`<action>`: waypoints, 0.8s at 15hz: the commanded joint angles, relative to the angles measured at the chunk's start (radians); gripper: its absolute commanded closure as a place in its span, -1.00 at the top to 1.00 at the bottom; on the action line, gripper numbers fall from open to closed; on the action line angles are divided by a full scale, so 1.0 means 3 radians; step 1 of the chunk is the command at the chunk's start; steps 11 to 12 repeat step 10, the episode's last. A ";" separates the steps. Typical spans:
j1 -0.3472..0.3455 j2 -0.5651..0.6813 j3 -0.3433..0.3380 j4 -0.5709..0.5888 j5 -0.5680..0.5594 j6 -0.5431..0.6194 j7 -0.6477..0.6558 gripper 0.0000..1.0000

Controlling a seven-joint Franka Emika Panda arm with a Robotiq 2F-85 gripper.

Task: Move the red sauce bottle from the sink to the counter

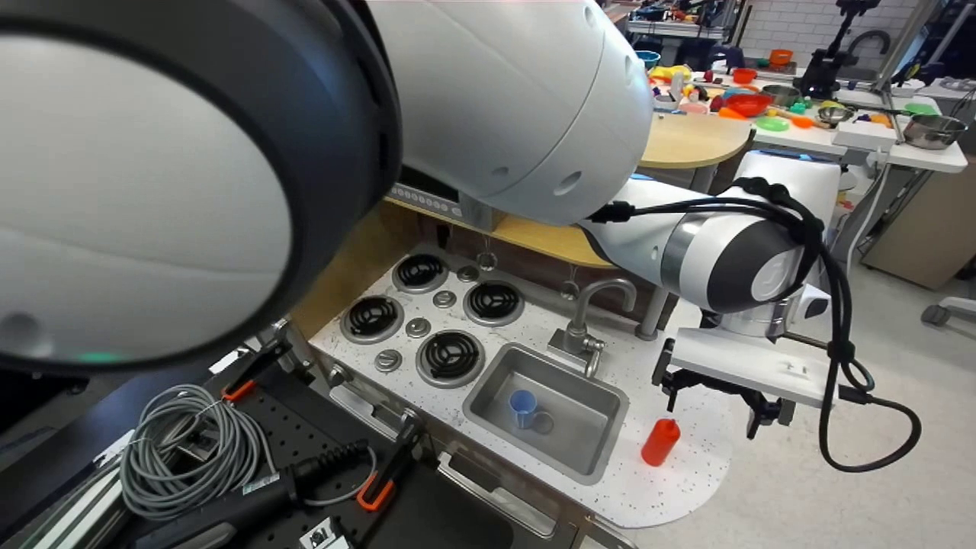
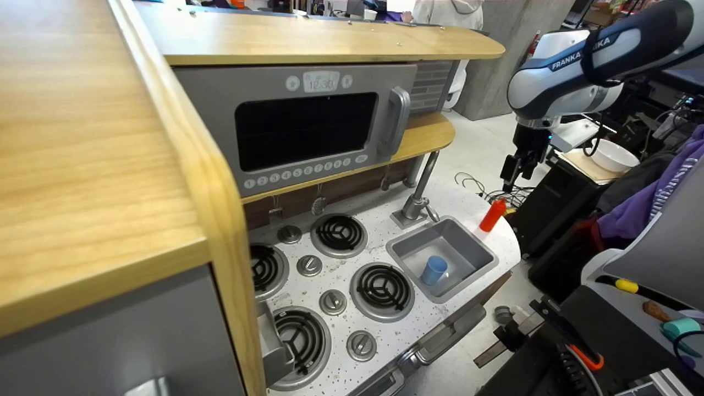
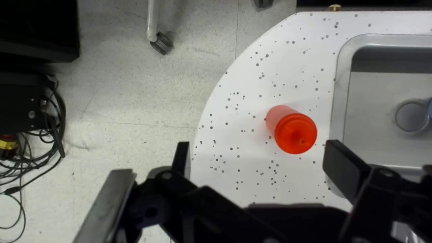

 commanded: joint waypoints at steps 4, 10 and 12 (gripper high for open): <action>-0.0044 -0.0864 0.0116 -0.1251 0.0013 0.0647 -0.0464 1.00; -0.0036 -0.0840 0.0093 -0.1204 -0.0036 0.0527 -0.0383 1.00; -0.0036 -0.0840 0.0093 -0.1204 -0.0036 0.0527 -0.0383 1.00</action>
